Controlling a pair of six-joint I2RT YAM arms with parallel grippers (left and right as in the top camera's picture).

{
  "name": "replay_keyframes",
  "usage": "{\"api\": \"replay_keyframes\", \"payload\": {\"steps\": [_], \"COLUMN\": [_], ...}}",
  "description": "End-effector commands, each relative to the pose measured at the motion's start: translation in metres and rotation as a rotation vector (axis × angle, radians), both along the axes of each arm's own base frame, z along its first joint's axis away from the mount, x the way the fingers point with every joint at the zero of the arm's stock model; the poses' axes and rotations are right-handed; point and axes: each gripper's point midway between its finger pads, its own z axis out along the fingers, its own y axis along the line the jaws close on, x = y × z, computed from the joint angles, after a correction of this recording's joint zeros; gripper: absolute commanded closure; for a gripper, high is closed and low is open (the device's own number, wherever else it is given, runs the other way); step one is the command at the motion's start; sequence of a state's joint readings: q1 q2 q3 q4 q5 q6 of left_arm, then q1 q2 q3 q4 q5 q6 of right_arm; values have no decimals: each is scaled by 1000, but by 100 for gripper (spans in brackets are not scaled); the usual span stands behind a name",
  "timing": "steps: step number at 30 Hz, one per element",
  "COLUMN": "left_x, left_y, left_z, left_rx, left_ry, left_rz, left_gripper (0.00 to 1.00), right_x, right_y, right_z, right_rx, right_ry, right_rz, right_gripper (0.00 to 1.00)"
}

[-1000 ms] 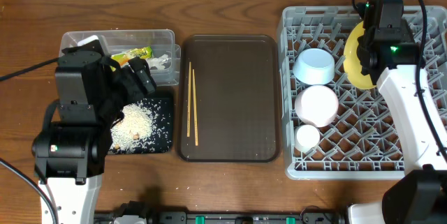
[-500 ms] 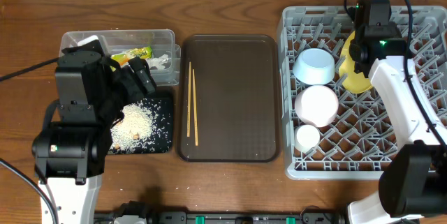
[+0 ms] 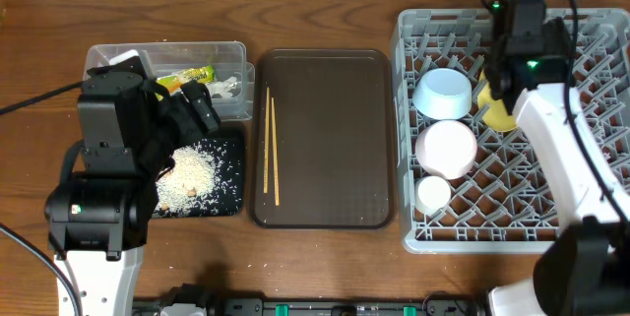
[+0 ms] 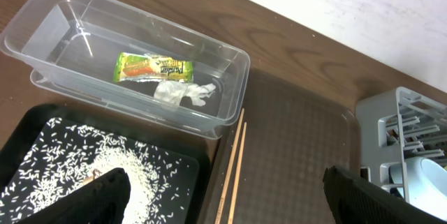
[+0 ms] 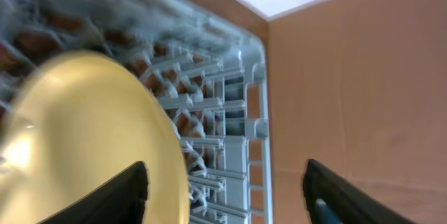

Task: Sort waste into correct bins and load items into the dishwasher rack
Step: 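Release the plate and move the right gripper toward the chopsticks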

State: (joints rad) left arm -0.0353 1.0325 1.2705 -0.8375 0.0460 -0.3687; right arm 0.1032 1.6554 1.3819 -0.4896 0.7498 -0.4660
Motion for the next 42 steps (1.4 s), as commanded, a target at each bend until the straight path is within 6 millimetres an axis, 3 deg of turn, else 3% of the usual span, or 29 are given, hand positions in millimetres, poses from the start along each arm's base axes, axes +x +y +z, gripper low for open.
{"api": "replay_keyframes", "payload": {"steps": [1, 3, 7, 12, 16, 20, 22, 25, 26, 30, 31, 33, 36, 42], "left_x": [1, 1, 1, 1, 1, 1, 1, 1, 1, 1, 1, 1, 1, 1], "left_y": [2, 2, 2, 2, 2, 2, 2, 2, 2, 2, 2, 2, 2, 2], "left_z": [6, 6, 6, 6, 6, 6, 6, 6, 6, 6, 6, 6, 6, 6], "left_rx": [8, 8, 8, 8, 8, 8, 8, 8, 8, 8, 8, 8, 8, 8], "left_ry": [-15, -15, -15, -14, -15, -15, -14, -15, -14, -15, -15, -15, -15, -14], "left_rz": [0, 0, 0, 0, 0, 0, 0, 0, 0, 0, 0, 0, 0, 0], "left_gripper": [9, 9, 9, 9, 9, 9, 9, 9, 9, 9, 9, 8, 9, 9], "right_x": [-5, -4, -7, -36, -65, -92, -103, -116, -120, -133, -135, -139, -139, -138], "right_y": [37, 68, 159, 267, 317, 353, 370, 389, 393, 415, 420, 432, 447, 459], "right_z": [42, 45, 30, 17, 11, -3, -10, -22, -26, -45, -50, -62, -84, -135], "right_rx": [52, 162, 475, 990, 1252, 1289, 1295, 1284, 1279, 1258, 1256, 1264, 1257, 1150], "right_ry": [-150, -205, -197, -89, 38, 148, 189, 240, 256, 317, 327, 349, 342, 278], "right_rz": [46, 98, 287, 412, 383, 403, 412, 434, 440, 462, 465, 453, 407, 310], "right_gripper": [27, 29, 38, 53, 59, 64, 52, 23, 1, 1, 7, 38, 67, 75]}}
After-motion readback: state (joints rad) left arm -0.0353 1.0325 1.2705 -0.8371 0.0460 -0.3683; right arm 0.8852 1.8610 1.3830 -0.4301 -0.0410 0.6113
